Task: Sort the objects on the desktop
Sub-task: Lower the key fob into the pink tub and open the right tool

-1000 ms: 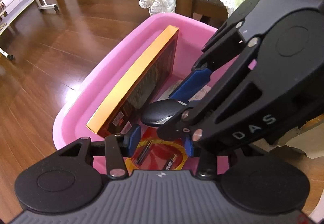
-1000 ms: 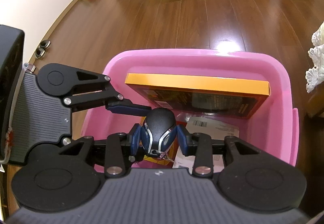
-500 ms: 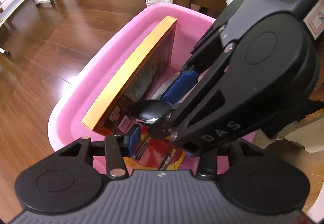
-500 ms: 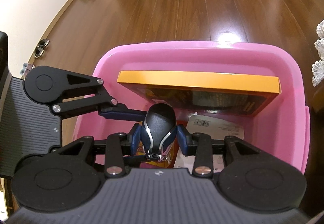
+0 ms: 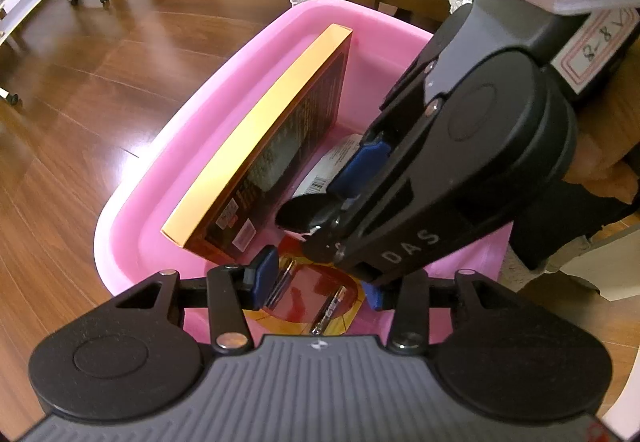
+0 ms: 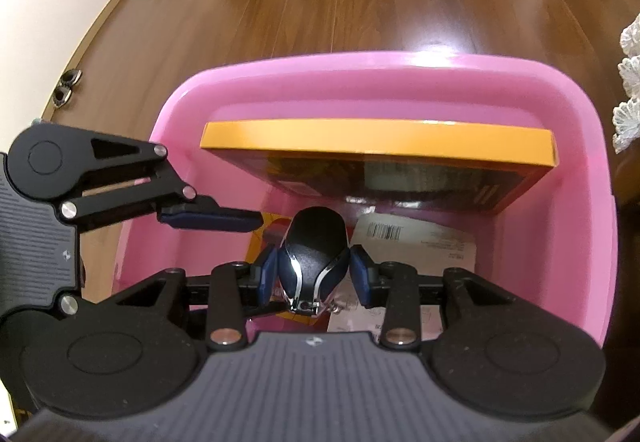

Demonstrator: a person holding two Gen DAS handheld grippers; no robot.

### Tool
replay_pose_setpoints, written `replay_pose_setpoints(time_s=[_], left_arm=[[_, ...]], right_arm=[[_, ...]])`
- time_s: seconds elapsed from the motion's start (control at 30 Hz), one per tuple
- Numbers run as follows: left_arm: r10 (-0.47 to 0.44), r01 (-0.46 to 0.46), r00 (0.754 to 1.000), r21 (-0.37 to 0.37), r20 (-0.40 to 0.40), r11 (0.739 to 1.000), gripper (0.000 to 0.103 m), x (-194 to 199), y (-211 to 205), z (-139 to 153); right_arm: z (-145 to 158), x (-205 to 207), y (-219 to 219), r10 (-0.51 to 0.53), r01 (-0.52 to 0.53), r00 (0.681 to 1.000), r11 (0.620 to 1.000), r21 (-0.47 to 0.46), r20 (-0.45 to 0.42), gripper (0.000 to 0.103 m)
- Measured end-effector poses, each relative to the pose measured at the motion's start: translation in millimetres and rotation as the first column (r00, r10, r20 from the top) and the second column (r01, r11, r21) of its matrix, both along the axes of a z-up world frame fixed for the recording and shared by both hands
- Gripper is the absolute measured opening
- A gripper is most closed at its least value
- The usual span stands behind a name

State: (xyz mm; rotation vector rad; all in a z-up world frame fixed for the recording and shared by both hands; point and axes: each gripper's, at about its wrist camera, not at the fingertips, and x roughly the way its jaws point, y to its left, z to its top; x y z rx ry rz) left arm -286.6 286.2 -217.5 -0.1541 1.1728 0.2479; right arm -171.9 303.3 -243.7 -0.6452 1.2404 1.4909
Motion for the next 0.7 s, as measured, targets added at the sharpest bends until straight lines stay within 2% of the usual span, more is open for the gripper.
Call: replay_pose_setpoints(time_s=[0.5,0.7], left_arm=[[-0.018,0.018,1.000,-0.004,-0.004,1.000,0.049,-5.7,5.4,2.2],[-0.022,0.022,1.000,-0.002,0.002,1.000,0.050,-1.7,4.3,5.3]], right_arm=[[2.6,15.2,-4.0,-0.077,0.077,0.997,0.997,0.012,-0.020,0.036],[7.3,20.6,-4.3,-0.097,0.097,0.995,0.995,0.027,-0.009,0.040]])
